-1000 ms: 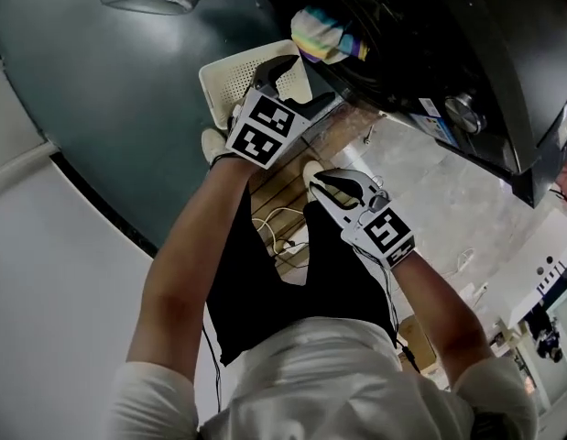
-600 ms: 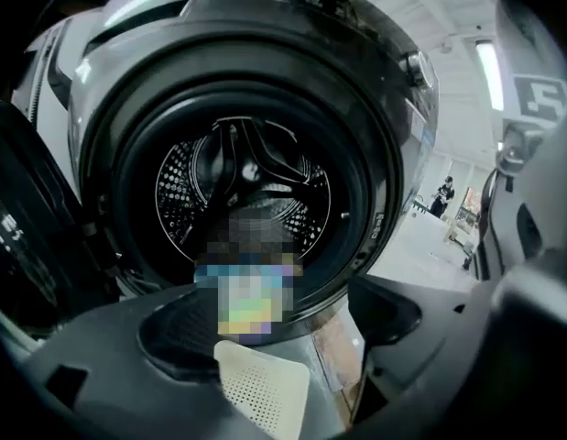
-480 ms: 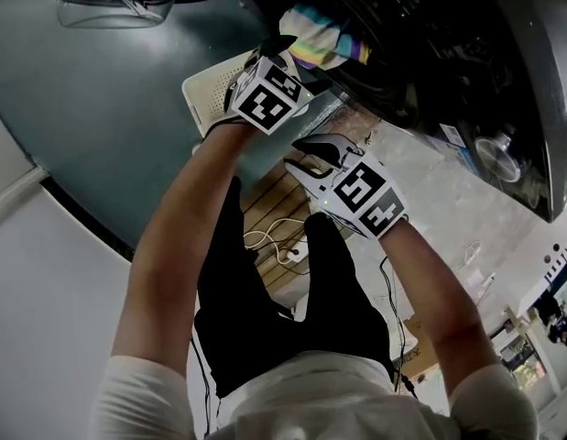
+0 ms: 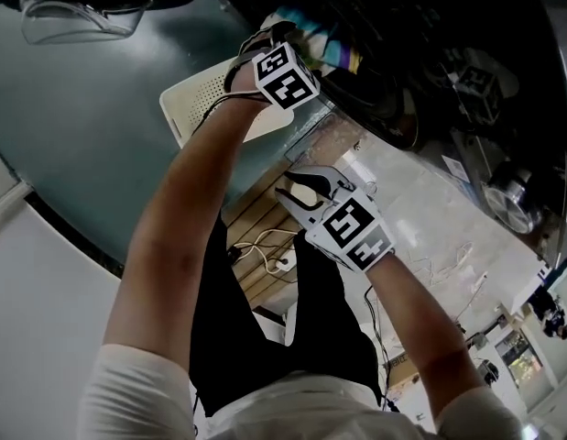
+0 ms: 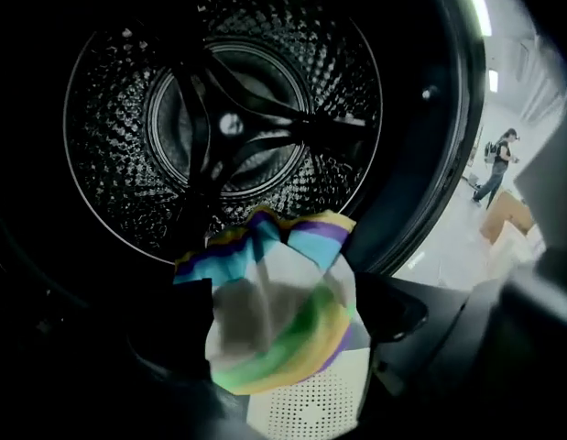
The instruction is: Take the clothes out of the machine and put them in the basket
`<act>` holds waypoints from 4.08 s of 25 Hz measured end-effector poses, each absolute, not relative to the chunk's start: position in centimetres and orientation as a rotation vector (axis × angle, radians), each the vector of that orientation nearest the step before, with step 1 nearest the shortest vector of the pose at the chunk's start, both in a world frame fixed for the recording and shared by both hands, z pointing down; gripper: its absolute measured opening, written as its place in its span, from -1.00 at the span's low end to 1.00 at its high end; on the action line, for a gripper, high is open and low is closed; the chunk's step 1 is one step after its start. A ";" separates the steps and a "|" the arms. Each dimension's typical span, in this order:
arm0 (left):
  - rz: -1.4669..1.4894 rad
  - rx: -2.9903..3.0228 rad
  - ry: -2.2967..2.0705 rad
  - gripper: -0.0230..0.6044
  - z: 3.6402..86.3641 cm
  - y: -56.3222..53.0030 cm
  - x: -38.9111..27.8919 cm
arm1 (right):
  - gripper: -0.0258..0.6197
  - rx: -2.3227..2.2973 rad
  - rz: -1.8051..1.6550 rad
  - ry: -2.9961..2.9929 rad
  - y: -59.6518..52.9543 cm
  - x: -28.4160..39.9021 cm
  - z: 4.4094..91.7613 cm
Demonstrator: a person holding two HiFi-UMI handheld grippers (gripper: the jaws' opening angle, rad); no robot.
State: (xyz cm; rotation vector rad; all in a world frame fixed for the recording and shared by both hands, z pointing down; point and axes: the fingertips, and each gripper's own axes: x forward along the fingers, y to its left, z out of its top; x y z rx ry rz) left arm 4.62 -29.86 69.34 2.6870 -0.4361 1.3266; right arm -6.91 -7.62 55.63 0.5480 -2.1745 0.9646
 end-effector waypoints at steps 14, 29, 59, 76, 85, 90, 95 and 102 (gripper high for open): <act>1.596 2.666 -0.342 0.11 74.4 -31.4 5.7 | -0.63 0.616 1.010 -2.186 -7.5 -5.6 57.0; 1.404 2.733 -0.510 -0.66 65.6 -30.6 4.2 | -0.63 0.612 0.981 -2.228 -5.6 -4.8 54.2; 0.870 2.724 -0.854 -0.68 40.3 -21.4 -9.2 | -0.64 0.370 0.776 -2.347 -0.2 -5.2 48.7; 0.914 2.524 -1.037 -0.68 46.1 -17.2 -19.2 | -0.64 0.281 0.744 -2.320 0.2 -7.3 50.0; 0.972 2.428 -0.952 -0.67 54.6 -16.0 -19.0 | -0.64 0.286 0.779 -2.290 -0.2 -8.1 51.5; 1.004 2.397 -0.917 -0.67 58.6 -16.2 -18.2 | -0.64 0.294 0.803 -2.275 -0.7 -8.3 52.8; 1.032 2.373 -0.884 -0.67 62.7 -16.6 -18.2 | -0.64 0.313 0.826 -2.256 -1.7 -8.6 54.3; 1.091 2.366 -0.802 -0.66 68.5 -17.7 -18.7 | -0.64 0.327 0.840 -2.223 -4.0 -10.3 56.2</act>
